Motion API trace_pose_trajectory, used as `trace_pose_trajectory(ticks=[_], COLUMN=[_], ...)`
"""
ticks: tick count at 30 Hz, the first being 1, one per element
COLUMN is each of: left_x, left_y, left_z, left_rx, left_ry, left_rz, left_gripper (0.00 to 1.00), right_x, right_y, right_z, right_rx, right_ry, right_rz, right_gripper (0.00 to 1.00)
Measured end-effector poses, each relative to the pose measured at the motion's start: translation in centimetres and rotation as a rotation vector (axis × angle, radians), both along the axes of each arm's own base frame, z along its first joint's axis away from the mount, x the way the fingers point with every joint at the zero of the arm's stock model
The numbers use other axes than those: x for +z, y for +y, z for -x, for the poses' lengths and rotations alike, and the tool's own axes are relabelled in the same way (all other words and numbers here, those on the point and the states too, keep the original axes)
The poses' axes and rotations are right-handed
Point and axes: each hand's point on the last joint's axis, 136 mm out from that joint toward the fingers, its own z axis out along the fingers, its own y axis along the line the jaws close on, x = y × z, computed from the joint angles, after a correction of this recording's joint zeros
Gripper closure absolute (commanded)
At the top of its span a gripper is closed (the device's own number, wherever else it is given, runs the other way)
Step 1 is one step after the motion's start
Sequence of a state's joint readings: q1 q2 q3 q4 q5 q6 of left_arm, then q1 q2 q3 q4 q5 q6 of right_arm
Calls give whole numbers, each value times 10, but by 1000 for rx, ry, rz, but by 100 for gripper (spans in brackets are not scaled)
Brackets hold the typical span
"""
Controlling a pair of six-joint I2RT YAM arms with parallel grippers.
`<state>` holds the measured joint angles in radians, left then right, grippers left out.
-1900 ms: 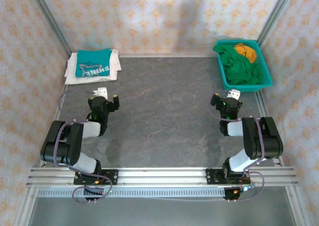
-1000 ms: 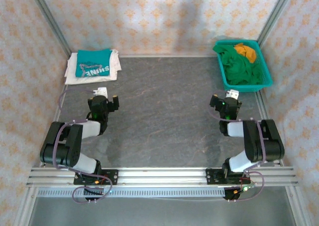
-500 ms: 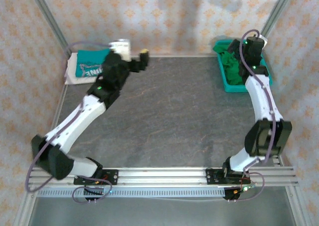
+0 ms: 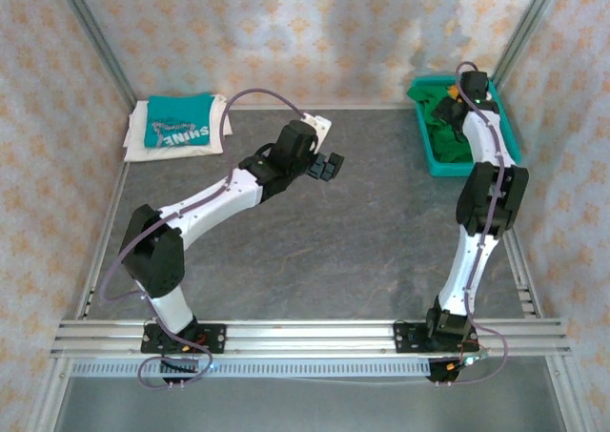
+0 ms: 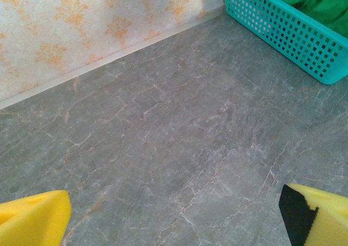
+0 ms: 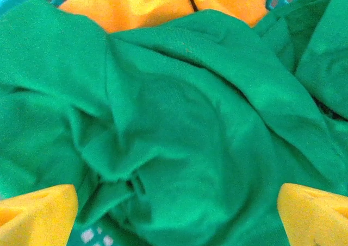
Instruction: Fold and stack the t-shirts
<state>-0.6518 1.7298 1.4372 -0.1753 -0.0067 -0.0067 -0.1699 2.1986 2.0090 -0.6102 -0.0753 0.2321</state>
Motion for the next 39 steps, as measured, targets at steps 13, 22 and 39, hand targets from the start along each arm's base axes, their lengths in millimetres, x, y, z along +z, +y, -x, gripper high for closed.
trace_pose_trajectory(ticks=[13, 22, 39], left_x=[6, 43, 116], left_y=[-2, 4, 43], left_z=[5, 22, 67], left_rx=[-10, -29, -5], left_ry=[-1, -54, -234], left_rz=[43, 133, 289], left_gripper=[0, 0, 0], right_x=[-29, 117, 391], right_y=[-4, 6, 207], right_z=[-40, 10, 176], right_rx=[39, 30, 491], right_ry=[26, -167, -701], right_rz=[-16, 39, 56], right_gripper=[100, 100, 100])
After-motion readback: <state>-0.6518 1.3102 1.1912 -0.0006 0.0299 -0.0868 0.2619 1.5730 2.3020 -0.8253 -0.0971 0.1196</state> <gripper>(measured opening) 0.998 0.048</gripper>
